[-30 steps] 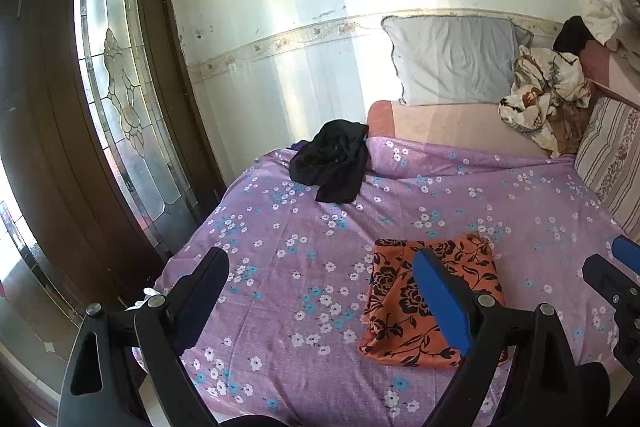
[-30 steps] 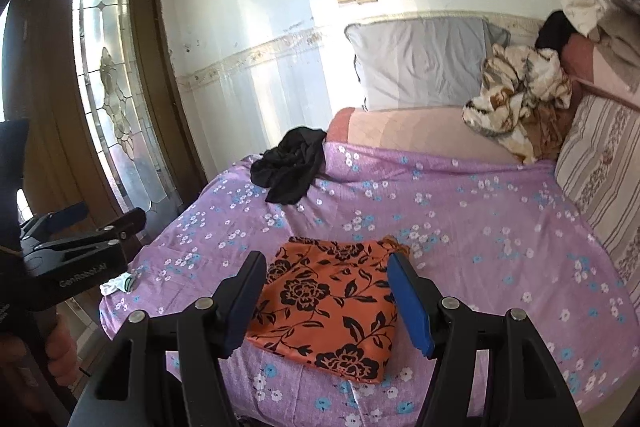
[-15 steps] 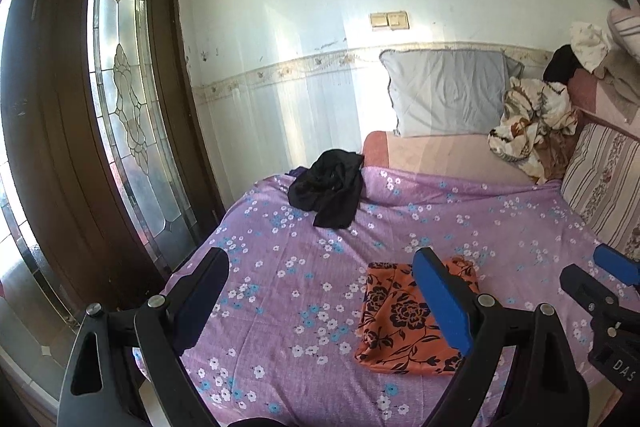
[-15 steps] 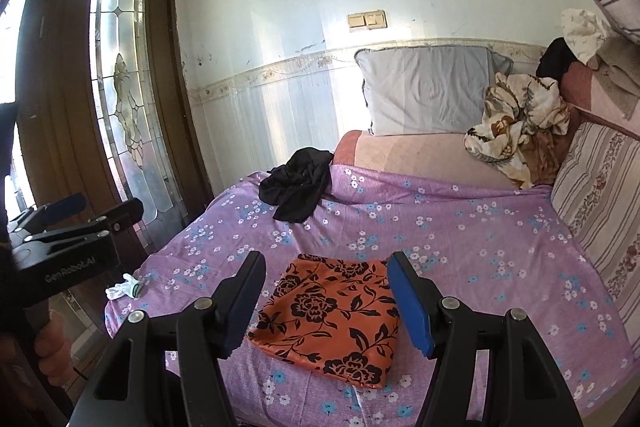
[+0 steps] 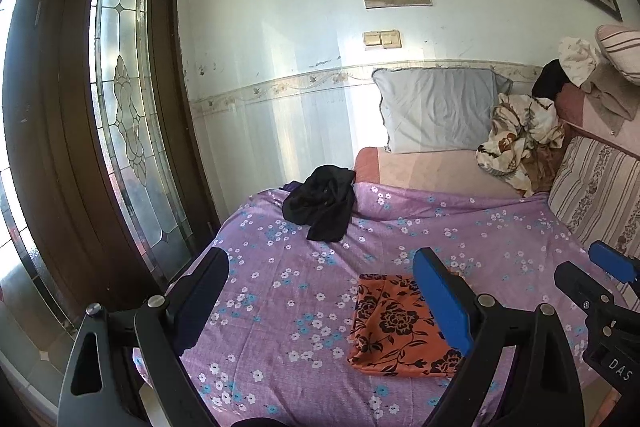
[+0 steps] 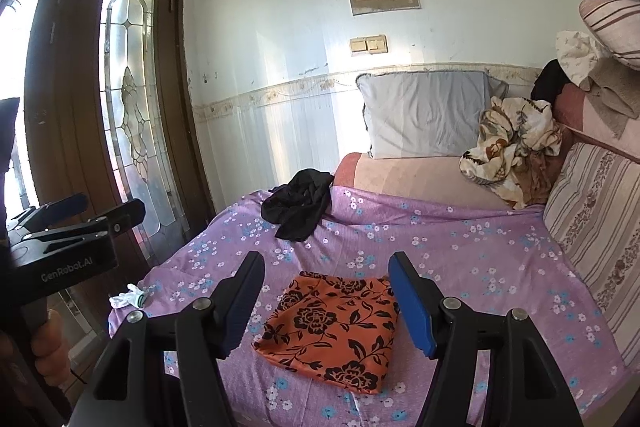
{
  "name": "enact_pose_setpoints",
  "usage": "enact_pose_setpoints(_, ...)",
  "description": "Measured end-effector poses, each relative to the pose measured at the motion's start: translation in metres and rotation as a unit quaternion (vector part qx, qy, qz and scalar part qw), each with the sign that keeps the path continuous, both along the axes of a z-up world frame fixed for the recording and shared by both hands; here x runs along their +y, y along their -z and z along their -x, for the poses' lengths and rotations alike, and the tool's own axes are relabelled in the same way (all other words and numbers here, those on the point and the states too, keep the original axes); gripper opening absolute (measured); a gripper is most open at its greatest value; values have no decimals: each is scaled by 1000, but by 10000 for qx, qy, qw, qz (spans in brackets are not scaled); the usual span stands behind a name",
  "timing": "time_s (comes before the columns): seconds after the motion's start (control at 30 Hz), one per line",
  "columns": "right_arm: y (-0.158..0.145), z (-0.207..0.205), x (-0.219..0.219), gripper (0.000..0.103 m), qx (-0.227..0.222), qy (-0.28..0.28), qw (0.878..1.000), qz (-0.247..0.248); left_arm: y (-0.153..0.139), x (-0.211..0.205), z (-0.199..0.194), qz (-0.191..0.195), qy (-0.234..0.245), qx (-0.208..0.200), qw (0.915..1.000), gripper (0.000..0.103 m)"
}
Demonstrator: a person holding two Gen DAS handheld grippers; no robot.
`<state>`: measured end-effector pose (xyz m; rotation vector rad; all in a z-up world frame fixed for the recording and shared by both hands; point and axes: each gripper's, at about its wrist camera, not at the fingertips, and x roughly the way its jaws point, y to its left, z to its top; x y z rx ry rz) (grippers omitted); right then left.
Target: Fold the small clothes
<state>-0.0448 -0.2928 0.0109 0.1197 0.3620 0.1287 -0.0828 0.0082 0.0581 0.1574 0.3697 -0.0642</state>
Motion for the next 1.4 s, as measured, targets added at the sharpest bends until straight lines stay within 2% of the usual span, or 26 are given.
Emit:
enact_pose_setpoints(0.3,-12,16,3,69,-192,-11,9998,32,-13,2,14,101,81,-89,9999,95)
enact_pose_setpoints(0.37,-14,19,3,69,-225,-20,9997,25,-15,1,17,103,75,-130,9998,103)
enact_pose_setpoints(0.73,-23,26,8,71,-348,-27,9994,63,-26,6,28,159,32,-335,9993,103)
enact_pose_setpoints(1.4,-17,16,15,72,-260,-149,9995,133,-22,15,17,209,-113,-318,9992,103)
